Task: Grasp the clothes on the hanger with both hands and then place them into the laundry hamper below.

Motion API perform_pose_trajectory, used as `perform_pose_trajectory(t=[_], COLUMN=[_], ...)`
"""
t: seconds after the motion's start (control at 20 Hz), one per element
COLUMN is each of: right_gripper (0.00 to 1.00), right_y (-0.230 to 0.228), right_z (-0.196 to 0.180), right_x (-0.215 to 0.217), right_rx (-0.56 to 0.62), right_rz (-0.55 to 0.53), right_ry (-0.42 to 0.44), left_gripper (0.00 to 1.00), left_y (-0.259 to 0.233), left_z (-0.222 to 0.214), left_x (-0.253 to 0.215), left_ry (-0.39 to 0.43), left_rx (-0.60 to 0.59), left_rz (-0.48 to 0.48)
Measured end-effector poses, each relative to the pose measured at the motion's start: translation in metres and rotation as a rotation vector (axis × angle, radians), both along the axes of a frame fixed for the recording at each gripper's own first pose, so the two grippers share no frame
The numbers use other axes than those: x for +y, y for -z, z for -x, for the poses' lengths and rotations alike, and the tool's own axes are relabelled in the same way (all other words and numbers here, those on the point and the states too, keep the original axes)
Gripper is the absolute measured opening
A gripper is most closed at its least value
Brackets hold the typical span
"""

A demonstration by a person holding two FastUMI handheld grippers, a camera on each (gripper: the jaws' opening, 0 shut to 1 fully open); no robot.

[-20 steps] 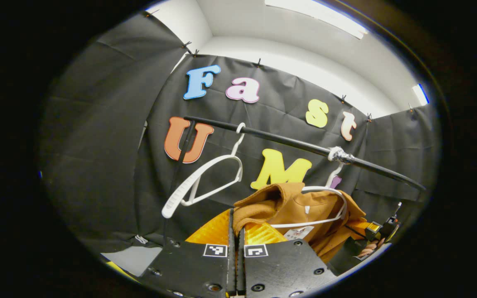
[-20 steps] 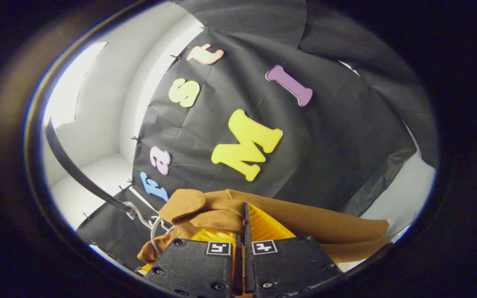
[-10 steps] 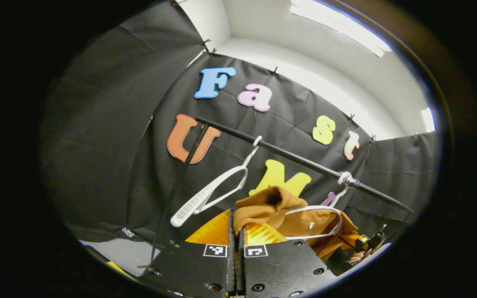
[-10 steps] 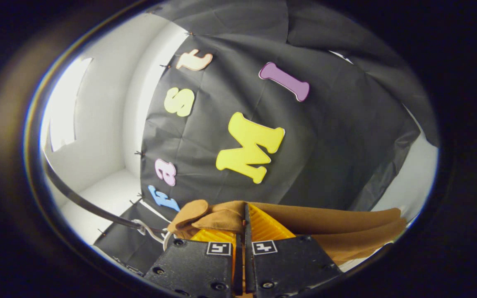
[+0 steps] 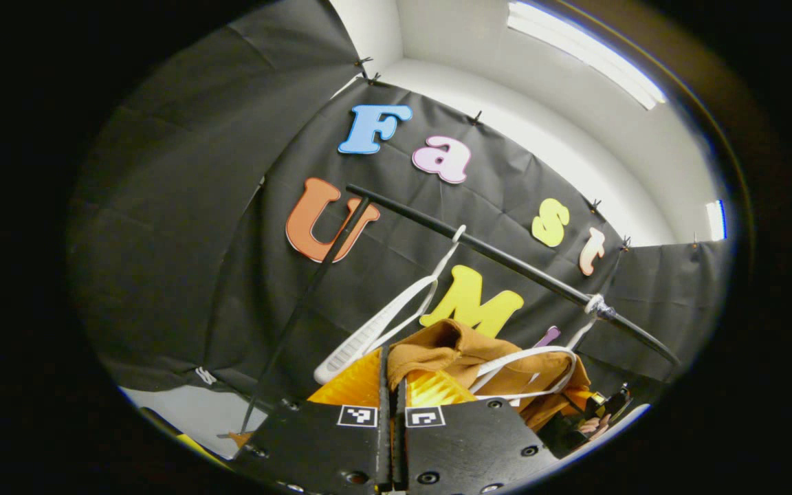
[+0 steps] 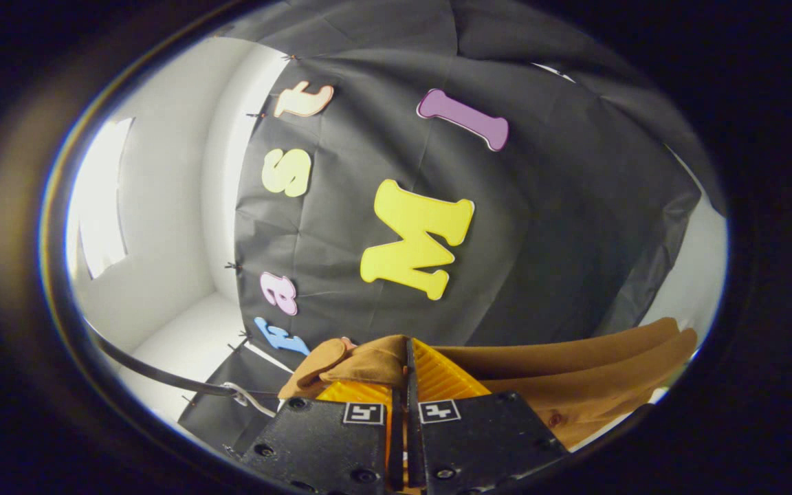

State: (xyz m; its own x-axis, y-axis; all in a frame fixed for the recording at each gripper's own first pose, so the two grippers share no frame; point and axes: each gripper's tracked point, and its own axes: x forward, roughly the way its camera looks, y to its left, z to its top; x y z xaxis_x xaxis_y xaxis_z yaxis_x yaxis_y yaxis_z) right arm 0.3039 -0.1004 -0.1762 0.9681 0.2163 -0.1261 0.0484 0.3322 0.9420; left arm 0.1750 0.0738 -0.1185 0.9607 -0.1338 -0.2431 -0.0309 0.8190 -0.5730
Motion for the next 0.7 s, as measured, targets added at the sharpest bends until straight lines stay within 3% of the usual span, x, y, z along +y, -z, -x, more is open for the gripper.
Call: perform_pose_trajectory(t=[0.25,0.3,0.4,0.55,0.7], right_gripper=[0.05,0.01,0.05,0.05,0.05], right_y=[-0.022,-0.024,-0.015,-0.007,-0.006], right_z=[-0.018,-0.022,-0.026,-0.031,-0.038], right_x=[-0.014,-0.014,-0.012,-0.009,-0.018], right_rx=[-0.037,-0.042,-0.030,-0.023,-0.017], right_rz=[-0.015,-0.023,-0.014,-0.055,-0.025], right_ry=[-0.012,-0.017,-0.027,-0.055,-0.069], left_gripper=[0.01,0.01,0.01,0.01,0.01], left_y=[0.001,0.000,0.005,0.013,0.013], left_z=[-0.012,-0.015,-0.018,-0.024,-0.025], left_x=[0.004,0.004,0.004,0.003,0.003], left_ry=[0.013,0.018,0.024,0.051,0.074], left_rx=[0.013,0.015,0.023,0.041,0.057], left_rz=[0.026,0.034,0.025,0.042,0.062])
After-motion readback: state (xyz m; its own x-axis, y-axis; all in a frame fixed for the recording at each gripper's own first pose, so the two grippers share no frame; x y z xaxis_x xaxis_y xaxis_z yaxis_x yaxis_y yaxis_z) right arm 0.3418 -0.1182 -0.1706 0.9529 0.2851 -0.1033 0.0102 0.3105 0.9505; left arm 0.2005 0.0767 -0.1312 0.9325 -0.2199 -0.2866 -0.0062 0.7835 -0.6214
